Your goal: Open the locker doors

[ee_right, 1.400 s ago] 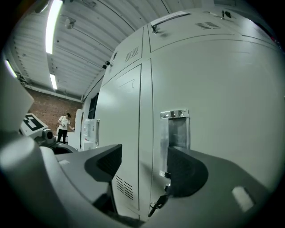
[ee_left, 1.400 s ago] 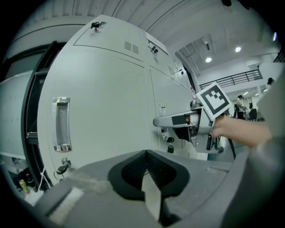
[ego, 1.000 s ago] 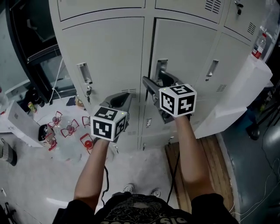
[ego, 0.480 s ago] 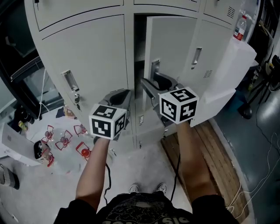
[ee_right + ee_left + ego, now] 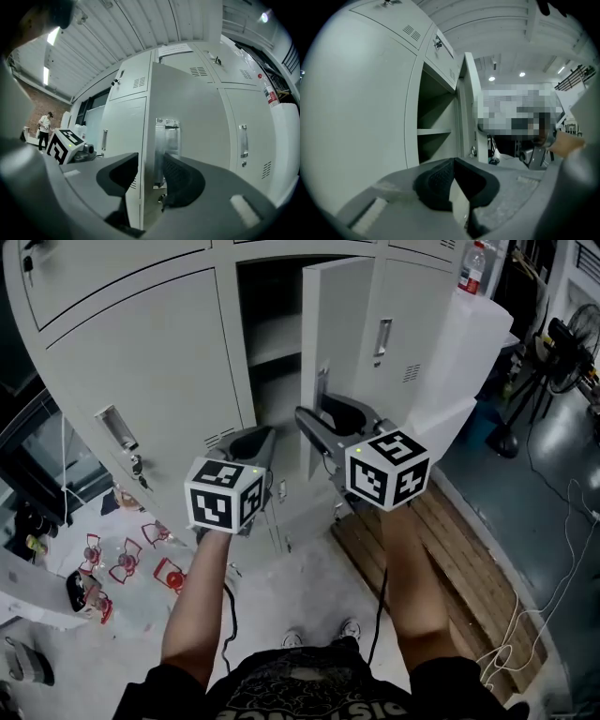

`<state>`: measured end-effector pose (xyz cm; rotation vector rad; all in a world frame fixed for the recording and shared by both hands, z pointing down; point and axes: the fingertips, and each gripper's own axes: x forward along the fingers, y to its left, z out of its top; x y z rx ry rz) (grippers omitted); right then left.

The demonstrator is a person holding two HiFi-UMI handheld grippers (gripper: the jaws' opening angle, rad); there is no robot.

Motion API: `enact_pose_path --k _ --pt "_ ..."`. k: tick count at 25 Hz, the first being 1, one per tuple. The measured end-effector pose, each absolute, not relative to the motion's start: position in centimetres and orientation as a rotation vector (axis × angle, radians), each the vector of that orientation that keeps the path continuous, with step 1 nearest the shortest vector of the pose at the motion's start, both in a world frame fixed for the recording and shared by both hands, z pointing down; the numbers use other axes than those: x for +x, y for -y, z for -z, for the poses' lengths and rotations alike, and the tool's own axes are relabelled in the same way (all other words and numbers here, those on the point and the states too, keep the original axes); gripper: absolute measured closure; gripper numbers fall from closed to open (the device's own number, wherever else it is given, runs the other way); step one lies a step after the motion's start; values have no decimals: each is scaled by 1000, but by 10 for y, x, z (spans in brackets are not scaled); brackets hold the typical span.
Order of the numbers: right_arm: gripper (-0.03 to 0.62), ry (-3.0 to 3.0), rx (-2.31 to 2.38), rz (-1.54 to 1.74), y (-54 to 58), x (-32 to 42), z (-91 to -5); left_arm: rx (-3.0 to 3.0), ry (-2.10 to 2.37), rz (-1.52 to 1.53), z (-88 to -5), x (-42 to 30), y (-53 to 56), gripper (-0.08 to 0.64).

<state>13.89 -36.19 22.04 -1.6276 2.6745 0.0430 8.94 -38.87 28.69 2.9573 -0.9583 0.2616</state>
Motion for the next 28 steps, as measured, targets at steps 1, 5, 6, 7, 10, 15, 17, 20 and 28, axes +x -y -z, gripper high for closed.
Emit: enact_pose_path --k 1,5,6,7,10,15,17,20,28 --pt "423 -2668 -1635 -46 359 143 -220 2964 942 -261 -287 94 387 555" --pt "423 -2642 -1677 -65 345 157 -221 2983 880 -254 -287 111 382 555" --pt "423 -2630 -1686 -66 341 162 -220 2989 864 -254 -287 115 379 555" --pt "423 -2618 -1697 -68 337 167 -220 2994 847 -255 -288 120 377 555" --pt "423 -2591 -1728 -72 327 181 -220 3009 800 -256 -288 134 370 555" --pt "424 -2551 -1740 -70 313 209 -220 3030 734 -267 -290 162 358 555" --pt "436 -2534 -1745 -68 309 219 -219 3039 711 -271 -289 173 353 555" --pt "439 -2527 -1744 -67 302 232 -219 3047 686 -278 -289 187 347 555" --pt "439 -2513 -1732 -37 289 269 -219 3050 666 -270 -285 221 340 555"
